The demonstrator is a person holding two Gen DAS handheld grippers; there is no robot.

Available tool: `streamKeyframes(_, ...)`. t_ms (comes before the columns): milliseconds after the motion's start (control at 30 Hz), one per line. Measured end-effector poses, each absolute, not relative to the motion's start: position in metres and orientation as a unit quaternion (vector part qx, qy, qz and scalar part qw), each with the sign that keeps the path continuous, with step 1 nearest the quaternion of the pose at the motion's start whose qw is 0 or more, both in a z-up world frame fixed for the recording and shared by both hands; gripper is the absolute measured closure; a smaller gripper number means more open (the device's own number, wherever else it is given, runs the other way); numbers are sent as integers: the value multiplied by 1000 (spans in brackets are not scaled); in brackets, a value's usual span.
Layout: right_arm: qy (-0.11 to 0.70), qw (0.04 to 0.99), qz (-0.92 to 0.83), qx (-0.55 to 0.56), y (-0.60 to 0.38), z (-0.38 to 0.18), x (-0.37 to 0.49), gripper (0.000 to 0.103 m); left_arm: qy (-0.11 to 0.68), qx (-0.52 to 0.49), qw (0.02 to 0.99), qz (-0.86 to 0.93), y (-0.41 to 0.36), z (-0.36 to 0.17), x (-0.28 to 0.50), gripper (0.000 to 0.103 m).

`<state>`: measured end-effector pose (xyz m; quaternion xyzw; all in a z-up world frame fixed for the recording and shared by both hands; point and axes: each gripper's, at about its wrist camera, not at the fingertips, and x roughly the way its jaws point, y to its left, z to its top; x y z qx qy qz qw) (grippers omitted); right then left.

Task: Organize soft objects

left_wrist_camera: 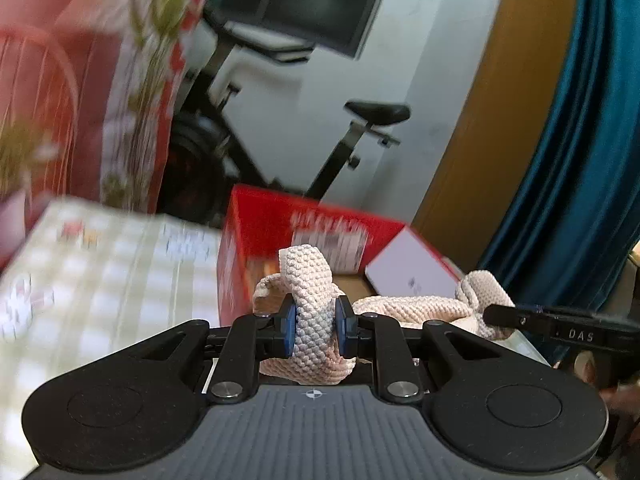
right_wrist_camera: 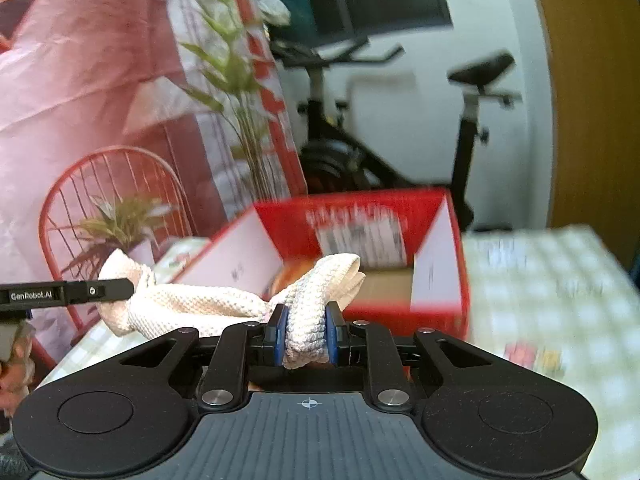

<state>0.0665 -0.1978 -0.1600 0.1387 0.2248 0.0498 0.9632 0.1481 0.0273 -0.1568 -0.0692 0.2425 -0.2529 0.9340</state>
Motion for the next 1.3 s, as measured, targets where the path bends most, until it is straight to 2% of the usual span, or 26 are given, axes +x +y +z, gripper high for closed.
streamKeyframes(333, 223, 972, 40, 56, -217, -123, 130, 85, 245, -20, 938, -245, -9, -140, 209, 83)
streamKeyframes(633, 288, 957, 31, -11, -211, -148, 193, 85, 312, 27, 917, -246, -38, -161, 255, 84)
streamKeyframes(1067, 353, 934, 39, -26, -210, -187, 216, 85, 361, 49, 891, -270, -51, -185, 269, 84)
streamKeyframes(1133, 358, 933, 35, -22, -212, -191, 217, 83, 357, 47, 892, -272, -51, -184, 267, 83)
streamKeyframes(1233, 357, 934, 19, -24, -216, -192, 216, 73, 352, 43, 895, -271, -52, -181, 268, 82)
streamKeyframes(1300, 350, 936, 10, -18, -220, -191, 214, 65, 350, 40, 897, -269, -51, -179, 266, 77)
